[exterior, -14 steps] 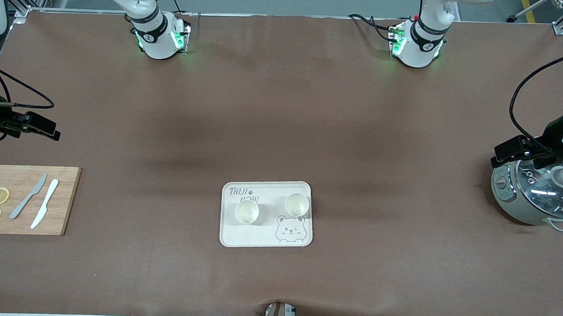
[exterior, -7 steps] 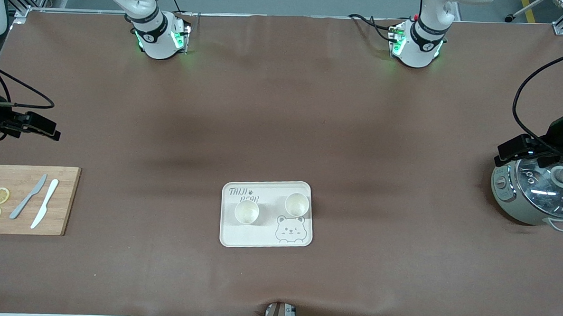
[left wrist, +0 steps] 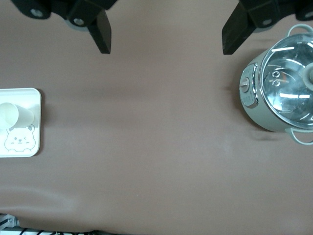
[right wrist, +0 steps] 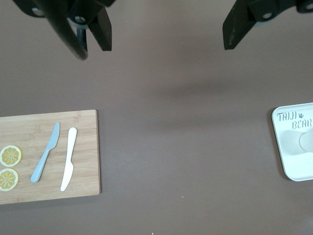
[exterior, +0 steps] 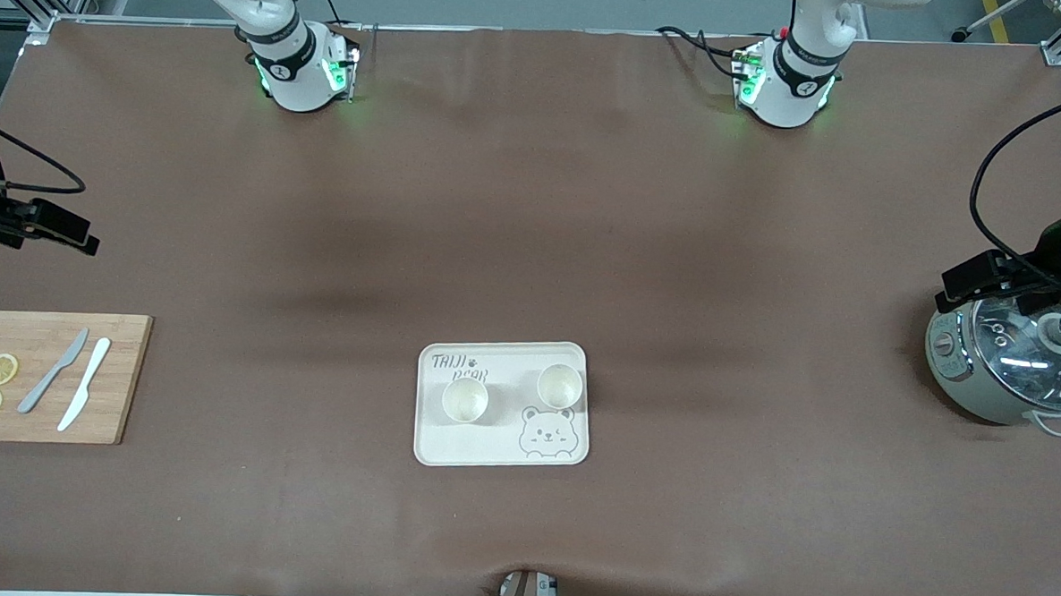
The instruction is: Place white IKEA cup upright on tray with both arms
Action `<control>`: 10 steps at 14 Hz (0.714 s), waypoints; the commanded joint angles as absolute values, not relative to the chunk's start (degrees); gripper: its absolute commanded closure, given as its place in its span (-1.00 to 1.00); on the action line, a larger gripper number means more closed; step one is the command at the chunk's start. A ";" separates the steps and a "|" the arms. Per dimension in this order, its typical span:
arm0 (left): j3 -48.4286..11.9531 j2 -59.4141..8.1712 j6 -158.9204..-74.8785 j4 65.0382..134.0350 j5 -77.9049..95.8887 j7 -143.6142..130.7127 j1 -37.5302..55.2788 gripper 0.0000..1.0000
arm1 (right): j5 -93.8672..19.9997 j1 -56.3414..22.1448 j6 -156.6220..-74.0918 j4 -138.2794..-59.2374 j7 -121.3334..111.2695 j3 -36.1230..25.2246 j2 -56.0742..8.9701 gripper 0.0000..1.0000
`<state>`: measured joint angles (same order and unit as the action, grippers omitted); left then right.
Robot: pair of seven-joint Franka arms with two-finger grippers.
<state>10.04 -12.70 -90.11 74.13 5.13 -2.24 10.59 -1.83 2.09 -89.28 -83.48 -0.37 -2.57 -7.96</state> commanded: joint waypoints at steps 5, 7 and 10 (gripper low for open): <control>9.76 -8.97 -86.57 75.58 3.78 -3.25 10.81 -1.00 | -1.23 3.16 -88.68 -83.67 -0.88 -1.49 -7.12 -1.00; 9.76 -8.44 -86.57 76.03 3.78 -3.43 10.81 -1.00 | -1.23 2.99 -88.77 -83.85 -0.79 -1.49 -7.21 -1.00; 9.67 -8.35 -86.48 76.11 3.78 -3.43 10.81 -1.00 | -1.23 2.99 -88.95 -83.93 -0.79 -1.41 -7.21 -1.00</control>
